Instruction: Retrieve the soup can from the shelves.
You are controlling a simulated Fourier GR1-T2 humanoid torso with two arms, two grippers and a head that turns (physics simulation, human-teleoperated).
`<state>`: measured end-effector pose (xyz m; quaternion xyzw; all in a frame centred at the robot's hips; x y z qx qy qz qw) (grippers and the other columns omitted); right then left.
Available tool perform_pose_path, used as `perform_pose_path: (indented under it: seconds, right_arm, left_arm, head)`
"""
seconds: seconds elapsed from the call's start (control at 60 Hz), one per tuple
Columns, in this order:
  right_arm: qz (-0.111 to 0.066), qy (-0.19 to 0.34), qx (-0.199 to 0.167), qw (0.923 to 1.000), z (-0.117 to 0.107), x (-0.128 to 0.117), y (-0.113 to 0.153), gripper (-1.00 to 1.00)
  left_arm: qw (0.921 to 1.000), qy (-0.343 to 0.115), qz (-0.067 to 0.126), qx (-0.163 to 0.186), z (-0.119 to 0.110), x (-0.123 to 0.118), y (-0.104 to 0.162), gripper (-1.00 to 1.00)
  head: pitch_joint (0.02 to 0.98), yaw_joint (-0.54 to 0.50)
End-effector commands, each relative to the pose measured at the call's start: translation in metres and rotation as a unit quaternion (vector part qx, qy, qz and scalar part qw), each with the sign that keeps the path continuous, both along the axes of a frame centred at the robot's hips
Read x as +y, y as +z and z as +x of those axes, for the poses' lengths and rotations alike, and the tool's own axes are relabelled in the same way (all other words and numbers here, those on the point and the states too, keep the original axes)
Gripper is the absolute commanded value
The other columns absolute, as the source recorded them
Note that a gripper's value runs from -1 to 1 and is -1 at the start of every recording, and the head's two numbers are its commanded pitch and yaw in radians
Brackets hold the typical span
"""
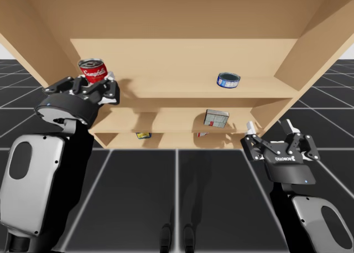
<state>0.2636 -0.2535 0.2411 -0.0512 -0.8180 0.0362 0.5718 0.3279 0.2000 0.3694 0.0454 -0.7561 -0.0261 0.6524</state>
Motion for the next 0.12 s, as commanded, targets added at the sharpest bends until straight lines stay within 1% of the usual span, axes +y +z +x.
perform_pose_path:
  seconds: [0.017, 0.067, 0.117]
  right_arm:
    - [-0.002, -0.001, 0.000, 1.0000, 0.000, 0.000, -0.001, -1.00]
    - [-0.002, -0.002, 0.000, 1.0000, 0.000, 0.000, -0.001, -1.00]
    - [-0.003, -0.001, 0.000, 1.0000, 0.000, 0.000, -0.001, -1.00]
  left_arm:
    - [0.9982, -0.053, 0.023, 0.014, -0.037, -0.001, -0.018, 1.00]
    - [0.9978, -0.058, 0.029, 0.013, -0.050, -0.001, -0.021, 1.00]
    - [0.9973, -0.063, 0.034, 0.013, -0.057, -0.002, -0.022, 1.00]
  head:
    - [0.222, 0.23]
    - [0.226, 0.23]
    - [0.230, 0.22]
